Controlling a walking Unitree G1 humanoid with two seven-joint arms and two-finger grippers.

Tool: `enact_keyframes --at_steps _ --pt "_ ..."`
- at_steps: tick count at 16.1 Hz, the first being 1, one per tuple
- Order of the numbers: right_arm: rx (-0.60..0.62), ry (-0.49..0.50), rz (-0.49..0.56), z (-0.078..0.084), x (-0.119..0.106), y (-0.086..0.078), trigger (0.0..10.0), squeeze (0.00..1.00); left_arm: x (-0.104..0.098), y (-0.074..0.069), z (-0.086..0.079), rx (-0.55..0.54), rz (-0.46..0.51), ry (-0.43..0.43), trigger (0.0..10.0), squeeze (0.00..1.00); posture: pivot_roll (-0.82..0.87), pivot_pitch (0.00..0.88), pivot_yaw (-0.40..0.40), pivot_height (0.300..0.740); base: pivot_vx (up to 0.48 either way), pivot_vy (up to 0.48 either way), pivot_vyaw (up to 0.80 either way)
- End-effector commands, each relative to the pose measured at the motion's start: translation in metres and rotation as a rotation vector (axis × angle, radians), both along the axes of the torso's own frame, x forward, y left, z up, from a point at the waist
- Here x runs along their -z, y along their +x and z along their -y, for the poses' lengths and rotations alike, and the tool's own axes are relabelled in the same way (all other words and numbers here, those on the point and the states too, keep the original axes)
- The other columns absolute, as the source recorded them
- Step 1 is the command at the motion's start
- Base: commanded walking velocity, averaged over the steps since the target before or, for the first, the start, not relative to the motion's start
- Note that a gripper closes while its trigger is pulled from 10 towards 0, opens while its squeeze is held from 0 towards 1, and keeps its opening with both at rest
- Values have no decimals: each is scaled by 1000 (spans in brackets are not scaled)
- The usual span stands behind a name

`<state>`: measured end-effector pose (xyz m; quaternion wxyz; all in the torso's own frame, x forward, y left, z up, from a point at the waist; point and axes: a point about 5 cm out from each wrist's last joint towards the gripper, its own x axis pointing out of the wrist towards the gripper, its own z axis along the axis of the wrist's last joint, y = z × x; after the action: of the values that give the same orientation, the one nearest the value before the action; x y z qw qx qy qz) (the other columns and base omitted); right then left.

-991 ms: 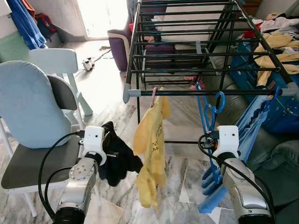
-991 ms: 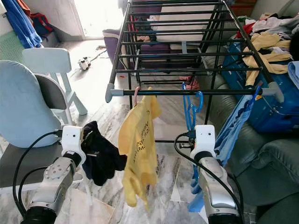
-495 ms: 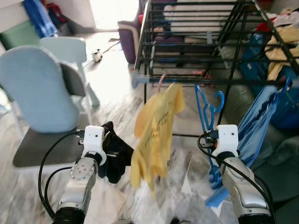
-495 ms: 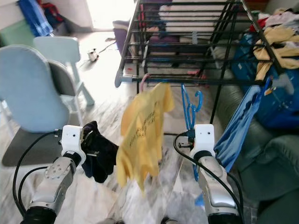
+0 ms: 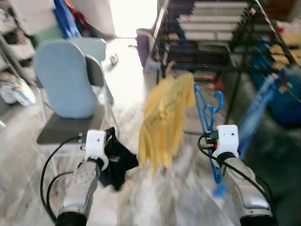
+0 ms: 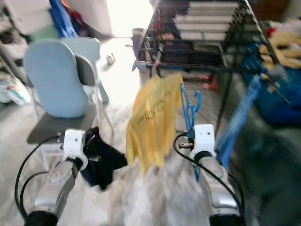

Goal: Hang hanger

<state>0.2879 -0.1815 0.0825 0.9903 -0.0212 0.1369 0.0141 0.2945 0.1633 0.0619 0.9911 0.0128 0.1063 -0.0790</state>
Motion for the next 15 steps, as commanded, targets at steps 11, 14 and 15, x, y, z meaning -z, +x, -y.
enact_keyframes --at_steps 11,14,15 --pt "-32 10 49 -11 -9 22 10000 0 -2 -4 -3 -3 16 17 10000 0 -92 0 41 740 -327 0 0" --pt "-46 10 37 -15 -3 24 10000 0 0 -5 -2 2 9 21 10000 0 -89 0 41 740 -386 0 0" --pt "-50 7 31 -16 -1 24 10000 0 1 -6 -2 1 3 21 10000 0 -87 0 51 740 -368 0 0"
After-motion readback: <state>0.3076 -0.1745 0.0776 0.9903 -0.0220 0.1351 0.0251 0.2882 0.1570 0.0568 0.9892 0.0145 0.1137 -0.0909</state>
